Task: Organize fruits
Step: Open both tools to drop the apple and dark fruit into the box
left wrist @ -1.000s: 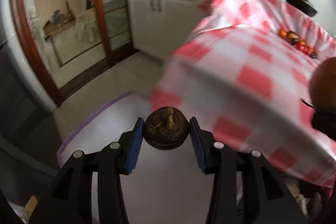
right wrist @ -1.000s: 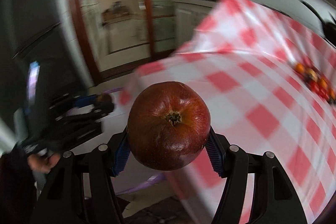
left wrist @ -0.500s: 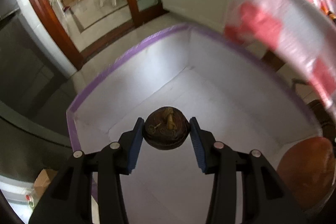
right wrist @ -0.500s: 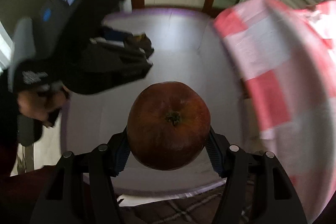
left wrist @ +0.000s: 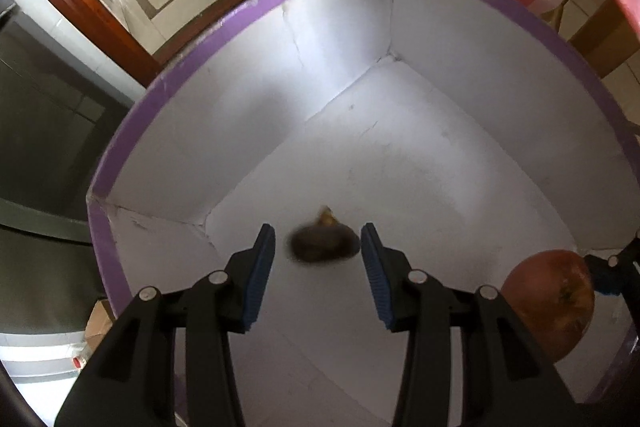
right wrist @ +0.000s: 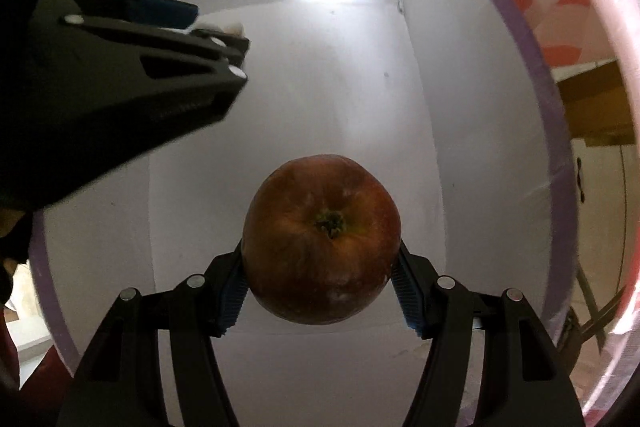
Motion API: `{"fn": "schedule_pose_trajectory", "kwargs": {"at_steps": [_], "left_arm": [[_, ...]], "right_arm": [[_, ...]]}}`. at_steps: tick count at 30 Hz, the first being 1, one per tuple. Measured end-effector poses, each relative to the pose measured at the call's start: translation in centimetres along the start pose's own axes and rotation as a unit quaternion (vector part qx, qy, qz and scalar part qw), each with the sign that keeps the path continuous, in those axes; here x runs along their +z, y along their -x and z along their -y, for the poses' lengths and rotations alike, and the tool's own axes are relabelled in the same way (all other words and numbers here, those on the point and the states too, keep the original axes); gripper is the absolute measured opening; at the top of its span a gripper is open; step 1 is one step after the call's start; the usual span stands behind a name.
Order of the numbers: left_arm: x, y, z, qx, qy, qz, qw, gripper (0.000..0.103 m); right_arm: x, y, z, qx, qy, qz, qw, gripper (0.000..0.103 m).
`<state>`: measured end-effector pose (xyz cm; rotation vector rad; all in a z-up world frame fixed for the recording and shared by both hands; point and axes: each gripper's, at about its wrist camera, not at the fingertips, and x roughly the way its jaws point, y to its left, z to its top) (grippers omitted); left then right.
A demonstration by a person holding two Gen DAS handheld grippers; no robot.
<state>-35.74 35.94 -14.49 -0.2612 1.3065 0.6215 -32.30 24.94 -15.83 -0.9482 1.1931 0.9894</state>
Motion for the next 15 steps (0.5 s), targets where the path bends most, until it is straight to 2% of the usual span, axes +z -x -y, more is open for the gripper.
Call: {"fn": "schedule_pose_trajectory", "kwargs": {"at_steps": [5, 7, 9, 12, 15], "left_arm": [[-0.1, -0.1, -0.1, -0.004, -0.004, -0.006, 1.0000, 0.068], [-0.1, 0.0, -0.3, -0.011, 0.001, -0.003, 0.9999, 0.077], [-0.1, -0.2, -0.5, -0.014, 0.006, -0.001, 0.9999, 0.079], [-0.1, 0.1, -0.7, -0.016, 0.011, 0.007, 0.9998, 0.079], [-0.1, 1.5, -0.8, -0.017, 0.016, 0.044, 0.9987, 0.079]], "right_arm": [[-0.7, -0.2, 0.6, 0.000, -0.010, -0.011, 1.000, 0.064], [-0.9, 0.8, 0.8, 0.006, -0.014, 0.006, 1.000, 0.067], [-1.0, 1.9, 0.9, 0.010, -0.014, 0.022, 1.000, 0.077], [-1.5, 4.1, 1.1, 0.025, -0.015, 0.049, 0.998, 0.078], [-2.8, 6.2, 1.2, 0.033, -0.012, 0.068, 0.997, 0.078]]}}
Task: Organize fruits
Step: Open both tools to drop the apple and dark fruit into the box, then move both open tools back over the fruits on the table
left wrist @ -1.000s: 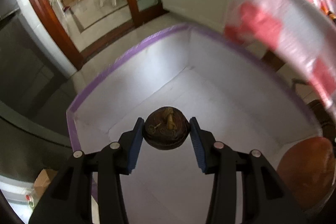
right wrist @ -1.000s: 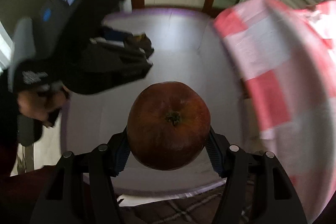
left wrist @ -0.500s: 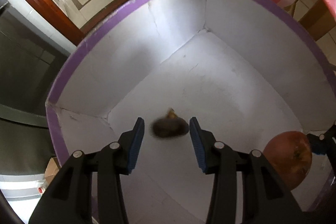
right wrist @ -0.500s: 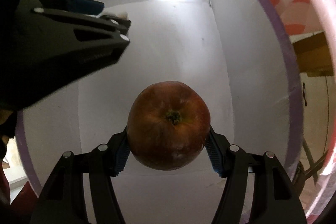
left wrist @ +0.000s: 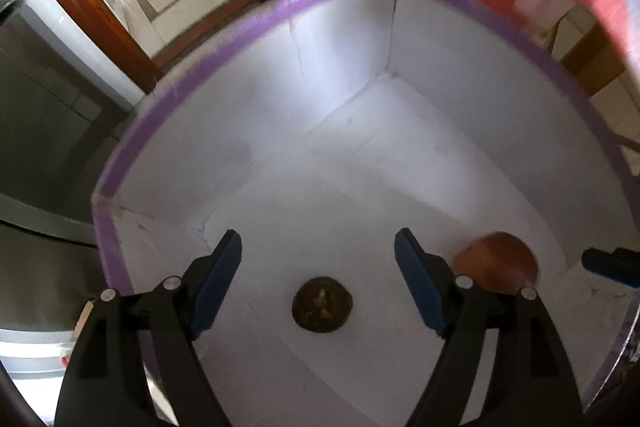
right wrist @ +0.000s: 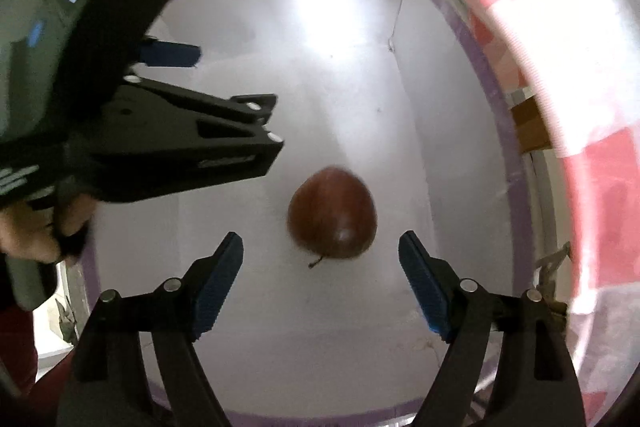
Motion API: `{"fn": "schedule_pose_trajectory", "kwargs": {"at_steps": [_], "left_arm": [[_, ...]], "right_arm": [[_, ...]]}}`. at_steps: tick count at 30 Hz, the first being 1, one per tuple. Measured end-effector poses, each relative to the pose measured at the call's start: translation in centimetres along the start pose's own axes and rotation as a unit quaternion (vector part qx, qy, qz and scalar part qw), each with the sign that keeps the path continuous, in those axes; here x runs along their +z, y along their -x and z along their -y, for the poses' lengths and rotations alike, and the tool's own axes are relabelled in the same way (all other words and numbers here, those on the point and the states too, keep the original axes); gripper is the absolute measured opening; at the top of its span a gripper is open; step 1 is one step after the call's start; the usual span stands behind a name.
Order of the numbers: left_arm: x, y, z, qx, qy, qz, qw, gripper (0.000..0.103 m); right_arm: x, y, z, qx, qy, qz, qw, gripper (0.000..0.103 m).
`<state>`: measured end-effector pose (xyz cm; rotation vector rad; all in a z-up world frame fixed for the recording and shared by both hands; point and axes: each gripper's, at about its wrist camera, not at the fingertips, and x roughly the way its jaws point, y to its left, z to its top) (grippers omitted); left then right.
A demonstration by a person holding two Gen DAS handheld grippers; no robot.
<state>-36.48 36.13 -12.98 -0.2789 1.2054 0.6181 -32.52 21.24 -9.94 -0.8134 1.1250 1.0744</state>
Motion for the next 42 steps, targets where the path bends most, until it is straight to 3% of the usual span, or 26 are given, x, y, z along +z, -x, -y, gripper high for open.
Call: {"fn": "schedule_pose_trajectory", "kwargs": {"at_steps": [5, 7, 11, 14, 19, 21, 24, 27, 30, 32, 37, 41, 42], "left_arm": [[0.4, 3.4, 0.1, 0.005, 0.007, 0.070, 0.9975, 0.082], [0.8, 5.7, 0.1, 0.004, 0.015, 0.113, 0.9935, 0.090], [2.1, 11.2, 1.3, 0.015, 0.017, 0.206, 0.9783, 0.098], [3.3, 15.6, 3.3, 0.002, 0.009, 0.268, 0.9634, 0.101], [5.7, 22.5, 9.6, -0.032, -0.022, 0.342, 0.9388, 0.101], [6.7, 24.6, 13.7, -0.059, -0.052, 0.358, 0.9306, 0.101], [8.2, 25.8, 19.9, -0.112, -0.091, 0.346, 0.9269, 0.101], [9.9, 25.2, 28.8, -0.142, -0.142, 0.312, 0.9287, 0.101], [10.9, 23.4, 35.3, -0.158, -0.182, 0.271, 0.9321, 0.101], [12.0, 21.3, 40.3, -0.174, -0.203, 0.230, 0.9356, 0.101], [12.9, 17.7, 47.4, -0.179, -0.225, 0.214, 0.9335, 0.101], [14.2, 17.3, 50.2, -0.202, -0.220, 0.202, 0.9326, 0.101], [14.5, 17.3, 50.5, -0.209, -0.217, 0.202, 0.9319, 0.101]], "right_arm": [[-1.3, 4.0, -0.3, 0.018, 0.011, 0.029, 0.999, 0.078], [-0.4, 5.9, -0.4, 0.026, 0.025, 0.059, 0.998, 0.079], [-2.2, 11.8, 0.5, 0.021, 0.035, 0.134, 0.990, 0.083], [-4.3, 16.8, 2.5, 0.004, 0.014, 0.211, 0.977, 0.085], [-10.9, 24.9, 7.3, -0.078, -0.058, 0.356, 0.929, 0.088], [-13.6, 27.2, 9.8, -0.111, -0.099, 0.380, 0.913, 0.088], [-17.8, 29.5, 15.5, -0.175, -0.195, 0.392, 0.882, 0.088], [-20.7, 29.6, 21.3, -0.196, -0.295, 0.378, 0.855, 0.088], [-24.9, 29.6, 28.7, -0.205, -0.414, 0.351, 0.815, 0.088], [-25.7, 27.7, 32.2, -0.221, -0.466, 0.328, 0.792, 0.088], [-29.2, 23.4, 41.6, -0.271, -0.577, 0.275, 0.719, 0.088], [-31.7, 22.6, 45.7, -0.278, -0.632, 0.257, 0.676, 0.088], [-32.0, 22.4, 46.6, -0.283, -0.638, 0.251, 0.671, 0.088]]}}
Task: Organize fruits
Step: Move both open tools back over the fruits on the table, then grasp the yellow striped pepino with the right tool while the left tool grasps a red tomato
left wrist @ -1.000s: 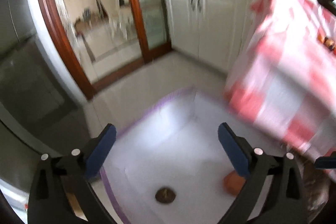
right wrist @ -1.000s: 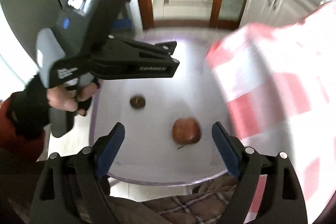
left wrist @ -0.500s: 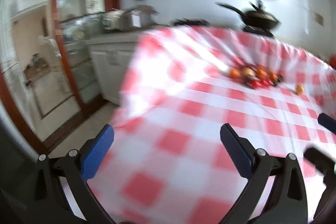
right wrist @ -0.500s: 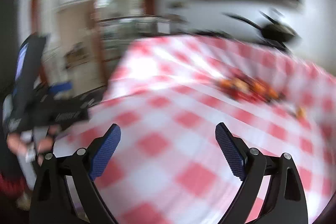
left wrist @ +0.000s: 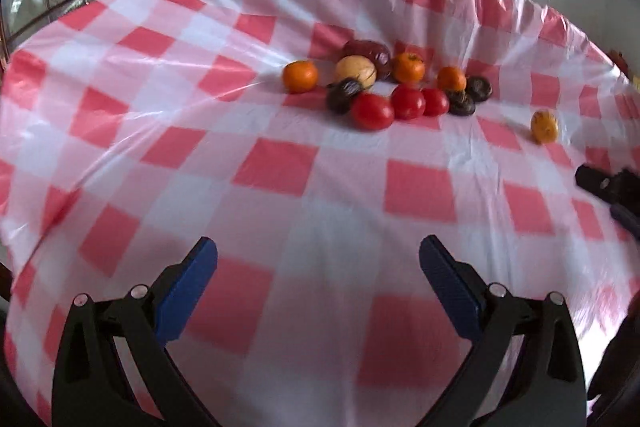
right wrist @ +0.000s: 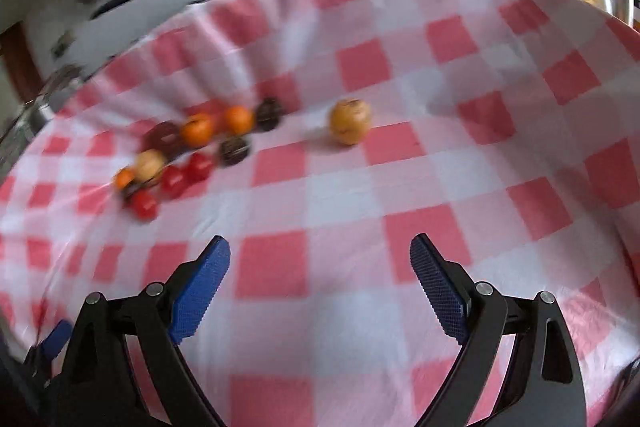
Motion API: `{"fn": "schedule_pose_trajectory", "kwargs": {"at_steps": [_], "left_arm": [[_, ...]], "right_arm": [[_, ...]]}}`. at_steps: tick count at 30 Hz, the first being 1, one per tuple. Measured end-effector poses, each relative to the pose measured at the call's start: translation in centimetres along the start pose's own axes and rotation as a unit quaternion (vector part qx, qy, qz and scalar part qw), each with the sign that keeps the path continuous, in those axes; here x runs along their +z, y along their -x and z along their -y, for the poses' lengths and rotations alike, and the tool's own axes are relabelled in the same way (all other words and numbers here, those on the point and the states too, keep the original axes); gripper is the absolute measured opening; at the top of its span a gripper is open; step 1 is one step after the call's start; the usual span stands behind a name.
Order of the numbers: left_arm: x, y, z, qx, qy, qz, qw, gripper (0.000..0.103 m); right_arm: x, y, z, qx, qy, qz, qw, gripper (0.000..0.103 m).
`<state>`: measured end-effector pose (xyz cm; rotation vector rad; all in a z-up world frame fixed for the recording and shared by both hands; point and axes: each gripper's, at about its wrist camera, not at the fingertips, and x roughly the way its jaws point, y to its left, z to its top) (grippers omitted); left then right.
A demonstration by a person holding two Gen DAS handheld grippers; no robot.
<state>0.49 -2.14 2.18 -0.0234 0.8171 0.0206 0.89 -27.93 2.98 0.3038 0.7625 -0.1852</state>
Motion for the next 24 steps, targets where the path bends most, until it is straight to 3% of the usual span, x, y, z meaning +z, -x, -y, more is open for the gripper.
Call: {"fn": "schedule_pose_trajectory", "kwargs": {"at_steps": [5, 8, 14, 22, 24], "left_arm": [[1.9, -2.1, 0.4, -0.023, 0.022, -0.009, 0.9995, 0.101], [2.1, -2.9, -0.1, -0.046, 0.042, -0.023, 0.9978, 0.101], [1.9, -3.1, -1.7, -0.090, 0.087, -0.020, 0.9919, 0.101], [1.9, -3.0, -1.8, -0.095, 0.095, -0.016, 0.9908, 0.101], [1.9, -3.0, -1.7, -0.095, 0.094, -0.017, 0.9908, 0.101]], "right_arm": [[2.1, -2.7, 1.2, -0.024, -0.007, -0.012, 1.000, 0.088], [3.3, -4.4, 1.6, -0.035, -0.016, -0.034, 0.999, 0.088], [6.2, -7.5, 1.1, -0.049, -0.016, -0.031, 0.998, 0.088], [8.5, -11.6, -1.2, -0.069, 0.011, -0.047, 0.996, 0.087], [8.8, -12.4, -1.8, -0.075, 0.022, -0.054, 0.995, 0.081]]}}
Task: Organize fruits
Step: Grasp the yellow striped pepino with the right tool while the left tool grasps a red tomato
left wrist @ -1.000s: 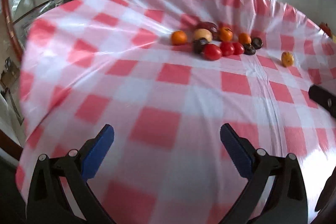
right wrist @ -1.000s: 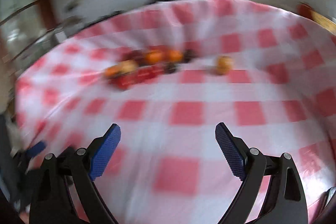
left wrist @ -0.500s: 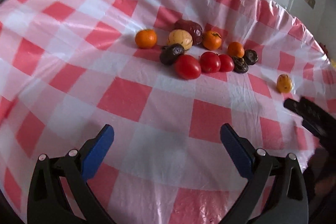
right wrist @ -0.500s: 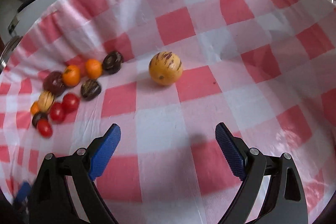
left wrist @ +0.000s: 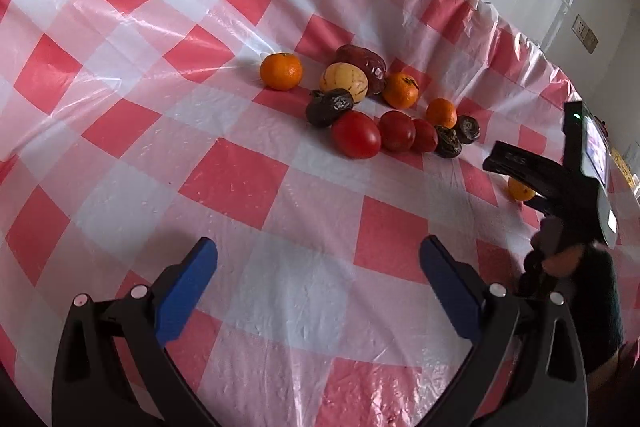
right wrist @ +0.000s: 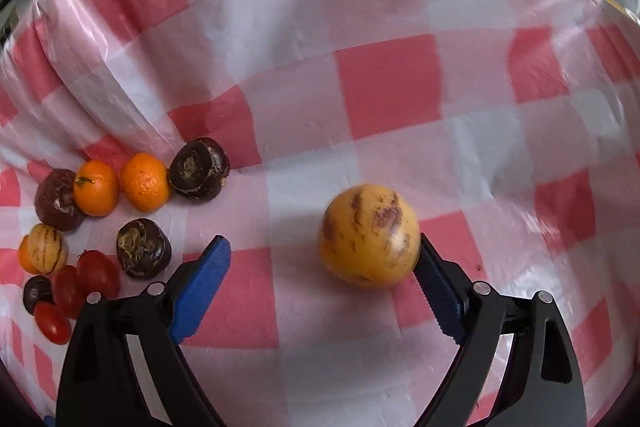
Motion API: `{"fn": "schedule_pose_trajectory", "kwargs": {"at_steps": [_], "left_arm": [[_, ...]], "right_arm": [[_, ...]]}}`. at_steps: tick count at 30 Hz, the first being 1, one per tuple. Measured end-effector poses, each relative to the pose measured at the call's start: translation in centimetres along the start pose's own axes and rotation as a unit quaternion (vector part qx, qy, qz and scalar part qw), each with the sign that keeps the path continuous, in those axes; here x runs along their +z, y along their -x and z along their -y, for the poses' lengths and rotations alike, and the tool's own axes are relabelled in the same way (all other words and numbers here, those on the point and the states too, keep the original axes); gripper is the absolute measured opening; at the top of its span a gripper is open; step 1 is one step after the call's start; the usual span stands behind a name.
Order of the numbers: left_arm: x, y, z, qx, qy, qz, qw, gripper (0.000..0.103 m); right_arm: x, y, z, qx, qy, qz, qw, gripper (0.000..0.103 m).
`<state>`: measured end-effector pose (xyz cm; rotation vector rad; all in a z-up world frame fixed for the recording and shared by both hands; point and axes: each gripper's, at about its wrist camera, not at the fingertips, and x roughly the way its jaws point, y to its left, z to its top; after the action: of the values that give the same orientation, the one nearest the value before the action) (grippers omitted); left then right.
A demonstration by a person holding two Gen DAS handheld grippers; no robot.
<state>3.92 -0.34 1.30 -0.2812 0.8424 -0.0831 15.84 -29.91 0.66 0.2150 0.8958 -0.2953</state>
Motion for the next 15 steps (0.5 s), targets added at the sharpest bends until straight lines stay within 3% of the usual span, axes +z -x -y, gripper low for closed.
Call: {"fn": "schedule_pose_trajectory", "kwargs": {"at_steps": [4, 6, 15], "left_arm": [[0.0, 0.0, 0.0, -0.001, -0.001, -0.001, 1.0000, 0.101], [0.0, 0.0, 0.0, 0.000, -0.001, -0.002, 1.0000, 0.101], [0.1, 0.0, -0.1, -0.003, 0.000, -0.002, 1.0000, 0.101]], "right_arm": [[0.4, -0.5, -0.9, -0.015, 0.016, 0.000, 1.000, 0.067], [0.5, -0.4, -1.0, -0.013, 0.014, 0.005, 1.000, 0.046], [-1.9, 2.5, -0.7, 0.031, -0.019, 0.022, 0.999, 0.043]]}}
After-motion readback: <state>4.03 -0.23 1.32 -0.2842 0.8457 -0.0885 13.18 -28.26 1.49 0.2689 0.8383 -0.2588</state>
